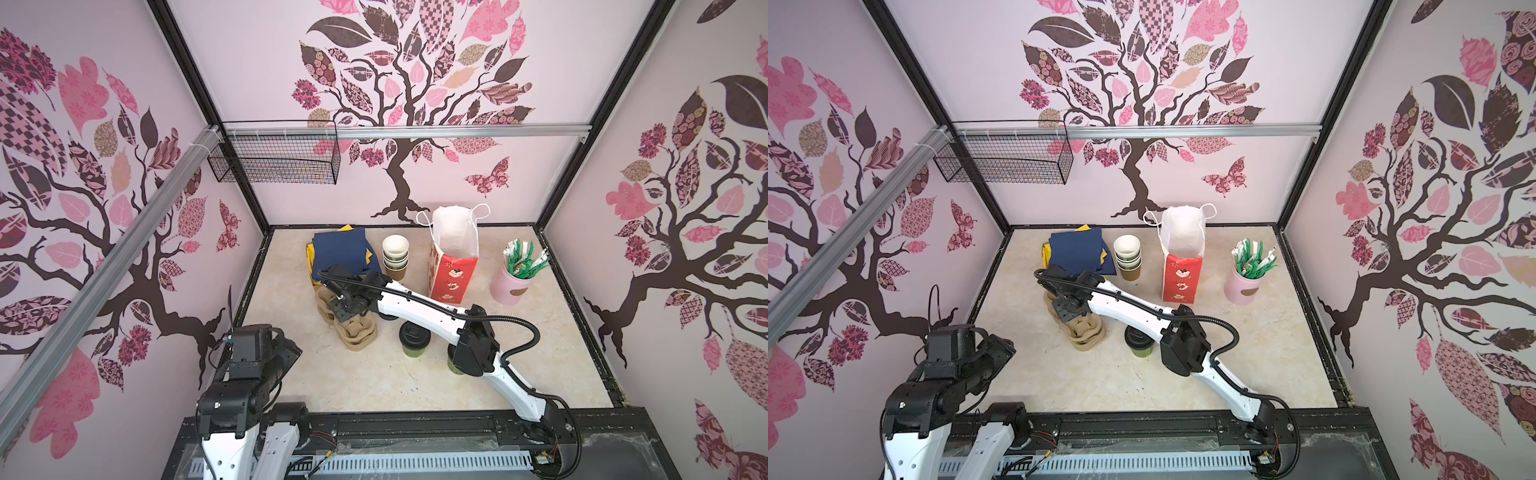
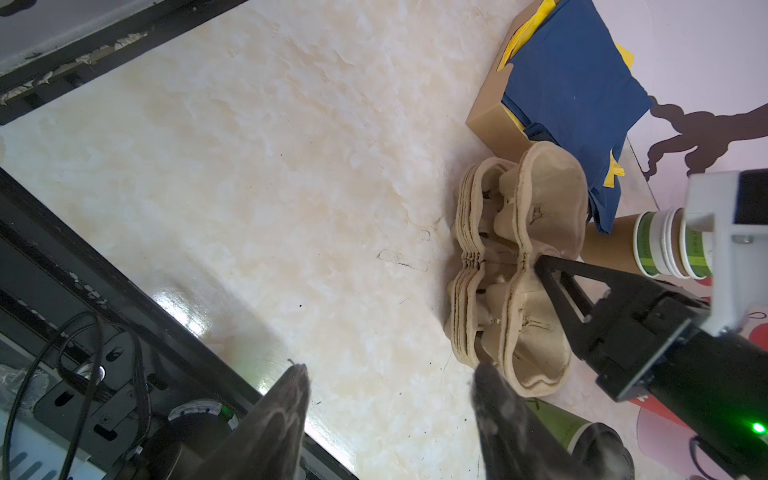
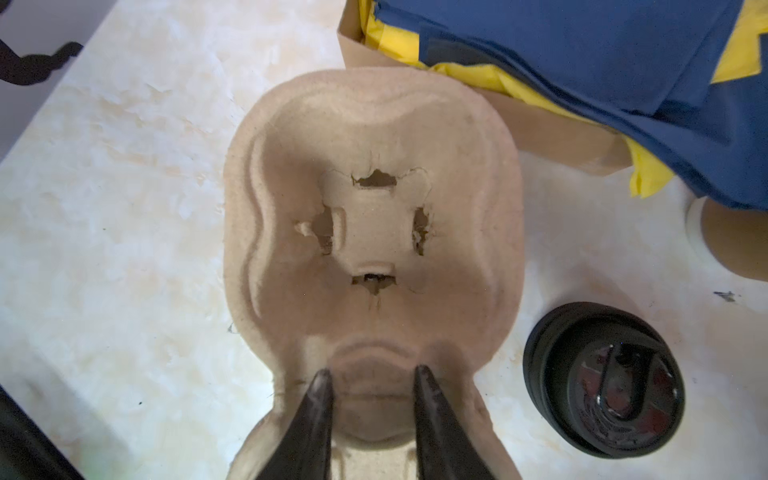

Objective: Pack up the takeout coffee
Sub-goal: 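Close the right gripper on the top pulp carrier's middle rim, then lift the carrier with the right gripper toward the bag while the left arm rises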

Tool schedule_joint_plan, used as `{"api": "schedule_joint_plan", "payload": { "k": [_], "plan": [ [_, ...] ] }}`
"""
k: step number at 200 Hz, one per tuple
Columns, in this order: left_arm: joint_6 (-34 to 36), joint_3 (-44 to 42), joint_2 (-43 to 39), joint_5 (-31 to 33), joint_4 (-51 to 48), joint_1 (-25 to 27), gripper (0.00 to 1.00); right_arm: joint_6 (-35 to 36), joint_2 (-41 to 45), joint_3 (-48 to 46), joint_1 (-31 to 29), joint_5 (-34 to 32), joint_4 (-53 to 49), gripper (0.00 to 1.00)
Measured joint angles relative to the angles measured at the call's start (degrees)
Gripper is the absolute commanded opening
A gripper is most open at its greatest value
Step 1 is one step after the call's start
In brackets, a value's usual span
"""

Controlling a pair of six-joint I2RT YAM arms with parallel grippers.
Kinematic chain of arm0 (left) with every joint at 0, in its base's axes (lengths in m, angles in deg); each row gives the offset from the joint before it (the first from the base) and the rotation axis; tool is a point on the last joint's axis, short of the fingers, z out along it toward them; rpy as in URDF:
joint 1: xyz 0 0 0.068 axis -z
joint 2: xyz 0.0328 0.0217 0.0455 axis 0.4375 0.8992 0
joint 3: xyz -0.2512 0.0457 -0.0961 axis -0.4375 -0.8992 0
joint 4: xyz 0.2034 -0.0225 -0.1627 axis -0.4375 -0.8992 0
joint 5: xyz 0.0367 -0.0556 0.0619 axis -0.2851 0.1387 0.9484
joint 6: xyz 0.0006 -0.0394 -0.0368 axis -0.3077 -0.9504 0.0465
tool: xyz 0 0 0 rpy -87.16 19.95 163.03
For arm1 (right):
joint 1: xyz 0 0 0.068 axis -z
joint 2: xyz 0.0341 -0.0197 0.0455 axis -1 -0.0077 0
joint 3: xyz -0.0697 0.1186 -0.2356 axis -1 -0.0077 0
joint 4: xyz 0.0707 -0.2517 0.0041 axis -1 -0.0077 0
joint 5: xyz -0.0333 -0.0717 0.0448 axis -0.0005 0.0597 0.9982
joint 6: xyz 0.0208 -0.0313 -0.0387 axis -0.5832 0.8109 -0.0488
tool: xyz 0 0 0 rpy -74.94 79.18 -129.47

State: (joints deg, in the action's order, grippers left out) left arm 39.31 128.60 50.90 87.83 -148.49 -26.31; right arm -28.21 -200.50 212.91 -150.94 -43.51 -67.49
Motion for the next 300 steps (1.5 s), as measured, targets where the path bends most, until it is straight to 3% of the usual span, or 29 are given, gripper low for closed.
{"api": "schedule_joint_plan", "payload": {
  "k": [130,157,202,237,256,300],
  "plan": [
    [4.57,5.09,2.71,1.77,1.9,0.0,0.68,-3.96,11.56,0.04,0.0,0.42,-3.3,0.14],
    [5.88,6.19,3.58,1.36,3.13,0.0,0.68,-4.35,11.82,3.5,0.0,-0.83,-6.21,0.13],
    [9.51,8.79,7.91,-2.64,8.07,0.0,0.68,-4.98,15.04,7.93,0.76,-5.11,-12.2,0.13],
    [9.99,10.05,13.68,-9.35,14.69,0.09,0.65,-6.16,20.63,8.04,3.87,-7.87,-15.54,0.11],
    [9.09,10.21,17.18,-11.15,19.19,2.78,0.65,-6.25,23.74,8.17,7.34,-8.85,-16.65,0.11],
    [8.31,16.06,30.67,-11.76,30.64,15.08,0.66,-5.73,27.91,9.94,16.94,-10.36,-17.59,0.1]
  ]
}}
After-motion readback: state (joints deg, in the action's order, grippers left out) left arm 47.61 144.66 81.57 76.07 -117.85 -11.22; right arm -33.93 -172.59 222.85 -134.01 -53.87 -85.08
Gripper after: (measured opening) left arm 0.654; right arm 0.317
